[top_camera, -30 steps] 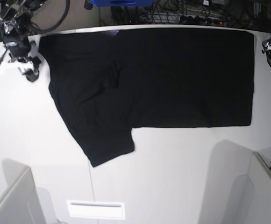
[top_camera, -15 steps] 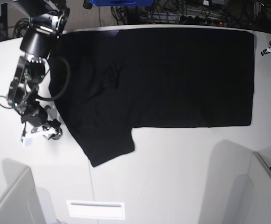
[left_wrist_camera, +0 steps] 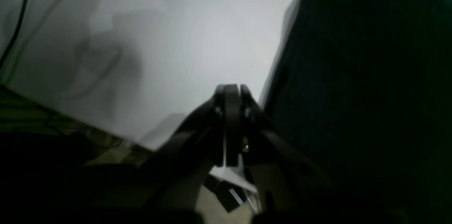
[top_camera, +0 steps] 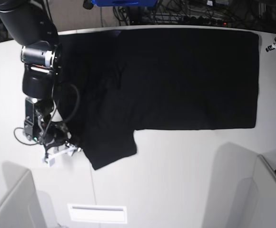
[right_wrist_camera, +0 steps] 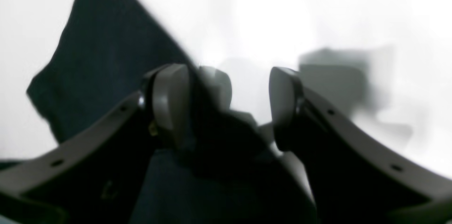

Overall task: Fold the T-shirt properly
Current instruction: 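Release the right gripper and move it to the shirt's hem corner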

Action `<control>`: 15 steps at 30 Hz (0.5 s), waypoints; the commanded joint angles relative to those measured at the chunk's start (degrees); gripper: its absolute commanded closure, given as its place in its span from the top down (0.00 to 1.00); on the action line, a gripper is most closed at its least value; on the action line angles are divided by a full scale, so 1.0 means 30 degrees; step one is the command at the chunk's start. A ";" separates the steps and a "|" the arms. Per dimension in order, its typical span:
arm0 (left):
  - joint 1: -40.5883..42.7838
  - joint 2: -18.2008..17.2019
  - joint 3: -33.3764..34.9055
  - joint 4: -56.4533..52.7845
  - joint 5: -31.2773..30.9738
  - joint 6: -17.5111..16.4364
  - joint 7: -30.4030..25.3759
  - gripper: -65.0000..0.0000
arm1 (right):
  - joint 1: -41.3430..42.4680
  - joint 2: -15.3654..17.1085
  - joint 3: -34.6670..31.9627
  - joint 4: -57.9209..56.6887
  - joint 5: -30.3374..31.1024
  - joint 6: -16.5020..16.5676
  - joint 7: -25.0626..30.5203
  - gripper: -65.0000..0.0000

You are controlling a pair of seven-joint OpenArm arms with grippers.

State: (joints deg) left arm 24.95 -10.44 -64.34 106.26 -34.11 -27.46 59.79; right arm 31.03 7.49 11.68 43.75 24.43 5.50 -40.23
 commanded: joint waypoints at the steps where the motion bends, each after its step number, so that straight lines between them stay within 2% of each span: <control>1: 0.0050 -0.0316 -0.0166 0.0288 -0.0250 -0.0062 -0.0369 0.00 | 0.0603 0.0069 -0.0334 0.0290 0.0254 0.0351 0.0208 0.53; 8: 0.0020 -0.0316 -0.0166 0.0288 -0.0250 -0.0062 -0.0369 0.00 | 0.0017 -0.0312 -0.1565 0.0319 0.0283 0.0380 0.0120 0.52; 13: 0.0020 -0.0316 -0.0166 0.0288 -0.0250 -0.0062 -0.0369 0.00 | -0.0188 -0.0254 -0.1565 0.0290 0.0195 0.0263 0.1204 0.52; 15: 0.0020 -0.0316 -0.0166 0.0288 -0.0250 -0.0062 -0.0369 0.00 | -0.0217 -0.0224 -0.1623 0.0290 0.0195 0.0263 0.1468 0.43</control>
State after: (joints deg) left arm 24.80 -10.48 -64.36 106.28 -34.30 -27.46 59.75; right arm 29.28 6.46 6.98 44.18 25.21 6.50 -35.40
